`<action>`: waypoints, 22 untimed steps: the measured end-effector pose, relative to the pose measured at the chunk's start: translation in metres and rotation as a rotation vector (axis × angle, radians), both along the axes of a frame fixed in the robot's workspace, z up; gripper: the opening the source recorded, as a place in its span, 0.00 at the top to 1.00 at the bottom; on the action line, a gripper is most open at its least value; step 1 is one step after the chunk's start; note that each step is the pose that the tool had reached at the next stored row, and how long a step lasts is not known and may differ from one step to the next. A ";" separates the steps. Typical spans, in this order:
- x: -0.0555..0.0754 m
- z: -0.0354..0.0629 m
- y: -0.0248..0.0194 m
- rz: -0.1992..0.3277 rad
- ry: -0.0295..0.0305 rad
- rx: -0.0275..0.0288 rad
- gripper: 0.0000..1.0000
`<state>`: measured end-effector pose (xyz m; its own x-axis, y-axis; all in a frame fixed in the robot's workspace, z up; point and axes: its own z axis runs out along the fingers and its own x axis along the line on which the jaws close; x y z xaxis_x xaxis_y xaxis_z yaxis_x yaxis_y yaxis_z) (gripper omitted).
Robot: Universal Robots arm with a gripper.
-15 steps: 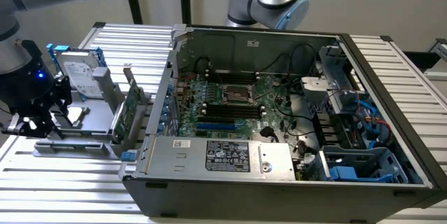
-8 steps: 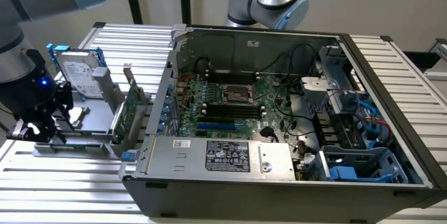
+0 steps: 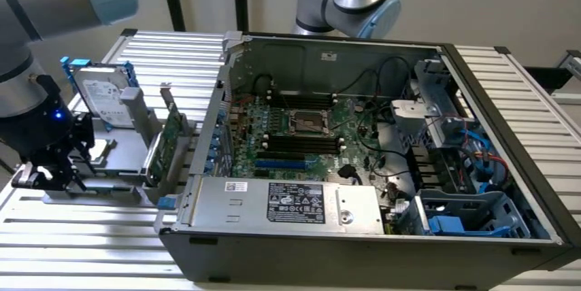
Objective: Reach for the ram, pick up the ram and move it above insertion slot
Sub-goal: 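Pick up the ram and move it above insertion slot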
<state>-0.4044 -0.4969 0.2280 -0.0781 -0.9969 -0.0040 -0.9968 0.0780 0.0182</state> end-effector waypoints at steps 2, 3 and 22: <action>-0.001 -0.0037 0.0000 0.006 -0.0008 0.0000 0.64; -0.002 -0.0054 0.0000 0.009 -0.0014 -0.0001 0.64; -0.004 -0.0300 0.0026 0.090 -0.0320 0.0008 0.64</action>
